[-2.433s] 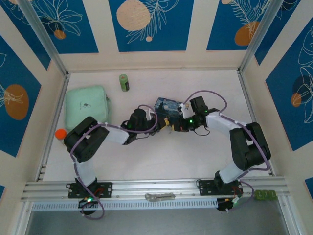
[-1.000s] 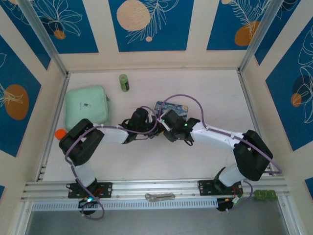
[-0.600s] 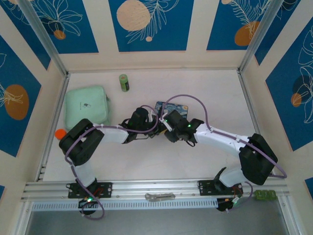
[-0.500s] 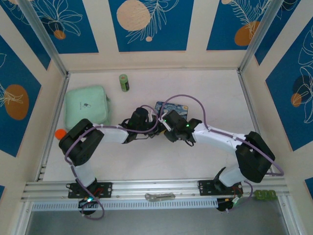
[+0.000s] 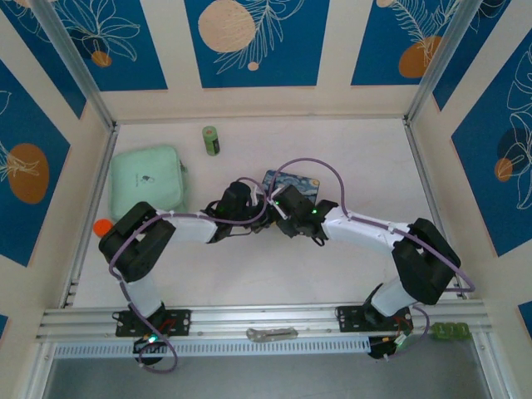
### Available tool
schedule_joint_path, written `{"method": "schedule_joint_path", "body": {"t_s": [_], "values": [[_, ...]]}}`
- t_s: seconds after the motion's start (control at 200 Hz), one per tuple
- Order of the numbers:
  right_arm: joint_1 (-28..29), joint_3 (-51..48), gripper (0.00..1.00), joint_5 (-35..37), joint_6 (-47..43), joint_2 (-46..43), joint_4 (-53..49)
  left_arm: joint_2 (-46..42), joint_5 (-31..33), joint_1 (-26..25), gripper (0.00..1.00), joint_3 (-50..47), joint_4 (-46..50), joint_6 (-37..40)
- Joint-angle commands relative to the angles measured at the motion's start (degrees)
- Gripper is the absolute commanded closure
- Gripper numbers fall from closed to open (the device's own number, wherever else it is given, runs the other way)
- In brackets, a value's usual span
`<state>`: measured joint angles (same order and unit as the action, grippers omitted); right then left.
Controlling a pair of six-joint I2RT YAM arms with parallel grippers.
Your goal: Unlock the padlock with the key
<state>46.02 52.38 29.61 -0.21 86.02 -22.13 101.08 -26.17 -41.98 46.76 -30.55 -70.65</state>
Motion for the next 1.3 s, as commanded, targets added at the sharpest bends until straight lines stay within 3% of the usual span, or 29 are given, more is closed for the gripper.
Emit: {"method": "schedule_joint_path", "body": {"t_s": [0.0,0.365,0.745,0.9,1.16,1.295], "values": [[0.47,-1.38,0.58,-2.28,0.15,-1.67,-3.56,-3.21,-2.67,-0.47,1.0,1.05,-4.79,0.43],[-4.18,-3.13,0.49,-10.77,3.62,-5.81,-4.7,-2.73,-3.34,-0.47,1.0,2.01,-4.7,0.25],[-4.47,-0.29,0.55,-5.61,0.72,-2.53,-1.1,-3.23,-3.89,-0.47,1.0,2.43,-4.01,0.25],[-4.21,0.18,0.66,-3.65,0.77,-0.68,-0.07,-3.6,-3.53,-0.47,1.0,2.22,-4.15,-0.01],[-4.65,0.92,1.0,-6.15,3.17,-1.18,-0.19,-3.53,-3.45,-0.54,1.0,1.41,-4.72,-0.18],[-8.36,1.18,1.0,-15.72,6.66,-2.61,-0.46,-3.0,-3.45,-0.56,1.0,0.15,-6.54,-0.31]]}}
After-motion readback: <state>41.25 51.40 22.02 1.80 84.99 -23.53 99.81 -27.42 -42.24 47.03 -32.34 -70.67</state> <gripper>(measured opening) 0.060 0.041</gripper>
